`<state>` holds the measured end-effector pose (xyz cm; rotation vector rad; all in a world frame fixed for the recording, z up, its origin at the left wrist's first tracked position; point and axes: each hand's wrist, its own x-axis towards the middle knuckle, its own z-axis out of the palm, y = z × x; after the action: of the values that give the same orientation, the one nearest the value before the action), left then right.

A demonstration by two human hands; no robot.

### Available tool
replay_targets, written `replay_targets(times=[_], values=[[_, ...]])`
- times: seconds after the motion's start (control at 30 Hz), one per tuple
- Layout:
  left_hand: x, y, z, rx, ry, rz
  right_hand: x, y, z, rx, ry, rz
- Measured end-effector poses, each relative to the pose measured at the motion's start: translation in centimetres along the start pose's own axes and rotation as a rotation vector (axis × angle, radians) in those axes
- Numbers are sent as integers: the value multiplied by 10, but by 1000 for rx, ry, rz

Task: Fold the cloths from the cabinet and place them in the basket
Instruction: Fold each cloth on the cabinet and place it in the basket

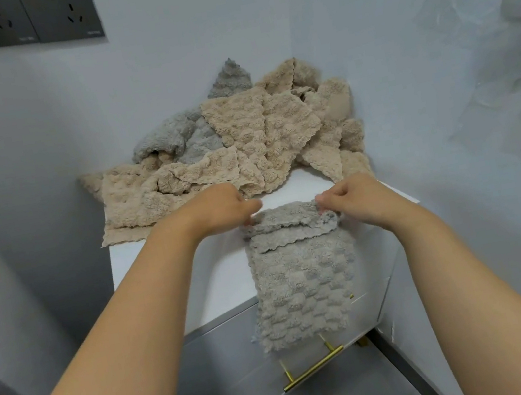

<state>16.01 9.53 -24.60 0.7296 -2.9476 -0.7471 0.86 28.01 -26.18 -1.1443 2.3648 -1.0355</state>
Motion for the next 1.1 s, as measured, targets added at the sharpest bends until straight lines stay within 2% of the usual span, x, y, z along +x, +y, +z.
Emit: replay_targets(times=[0.17, 0.33, 0.47, 0.6, 0.77, 0.87, 0.97, 1.1], values=[[-1, 11, 8, 112, -16, 26, -1, -6, 2, -76, -84, 1], [-1, 8, 6, 47, -127, 19, 4, -5, -1, -165, -135, 63], [2, 6, 6, 24, -124, 34, 14, -7, -2, -185, -172, 126], [6, 4, 8, -72, 9, 2, 22, -12, -3, -125, -83, 88], [17, 5, 17, -88, 395, -38, 31, -18, 9, -82, 242, -64], [22, 3, 25, -1, 583, -12, 34, -19, 19, -65, 360, -125], [25, -1, 31, 52, 613, 53, 36, -12, 25, -78, 389, -131], [22, -3, 24, 22, 524, 133, 34, -5, 21, -44, 314, -114]])
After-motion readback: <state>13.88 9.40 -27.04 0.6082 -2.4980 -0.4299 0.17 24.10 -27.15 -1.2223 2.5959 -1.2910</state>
